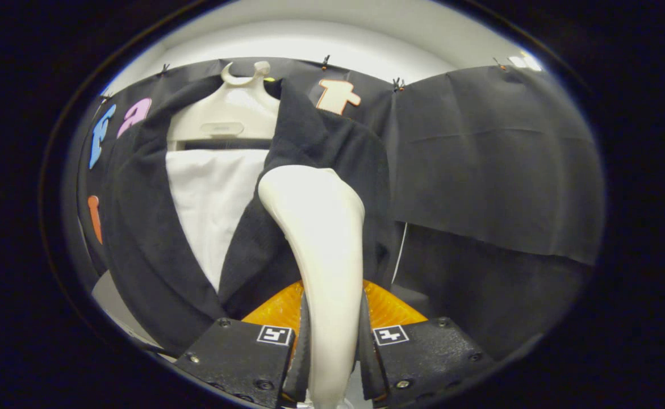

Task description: Iron the clothes twice with a garment steamer, once on the left side and once on the right side.

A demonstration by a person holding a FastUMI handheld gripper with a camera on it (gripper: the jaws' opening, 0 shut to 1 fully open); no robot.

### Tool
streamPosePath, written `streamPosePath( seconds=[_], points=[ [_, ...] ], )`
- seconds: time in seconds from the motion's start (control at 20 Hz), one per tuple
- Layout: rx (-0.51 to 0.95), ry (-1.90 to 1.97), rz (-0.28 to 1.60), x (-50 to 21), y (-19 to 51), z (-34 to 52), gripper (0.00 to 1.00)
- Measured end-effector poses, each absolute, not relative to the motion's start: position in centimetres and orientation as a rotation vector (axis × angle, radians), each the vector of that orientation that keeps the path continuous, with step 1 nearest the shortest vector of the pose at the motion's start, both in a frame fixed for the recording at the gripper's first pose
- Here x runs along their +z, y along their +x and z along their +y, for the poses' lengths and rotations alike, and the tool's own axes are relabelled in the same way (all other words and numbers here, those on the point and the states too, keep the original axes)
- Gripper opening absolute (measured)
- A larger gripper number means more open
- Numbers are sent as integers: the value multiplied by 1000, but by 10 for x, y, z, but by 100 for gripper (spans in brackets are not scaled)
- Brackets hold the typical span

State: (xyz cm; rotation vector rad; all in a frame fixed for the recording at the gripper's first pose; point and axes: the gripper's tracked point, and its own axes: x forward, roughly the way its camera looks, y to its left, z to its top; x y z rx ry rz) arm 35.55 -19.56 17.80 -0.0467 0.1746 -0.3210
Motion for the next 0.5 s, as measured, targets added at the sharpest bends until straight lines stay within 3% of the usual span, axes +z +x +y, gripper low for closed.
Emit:
streamPosePath(
  seconds=[0.5],
  points=[
    [-428, -185, 313, 74, 347, -196, 39]
  ],
)
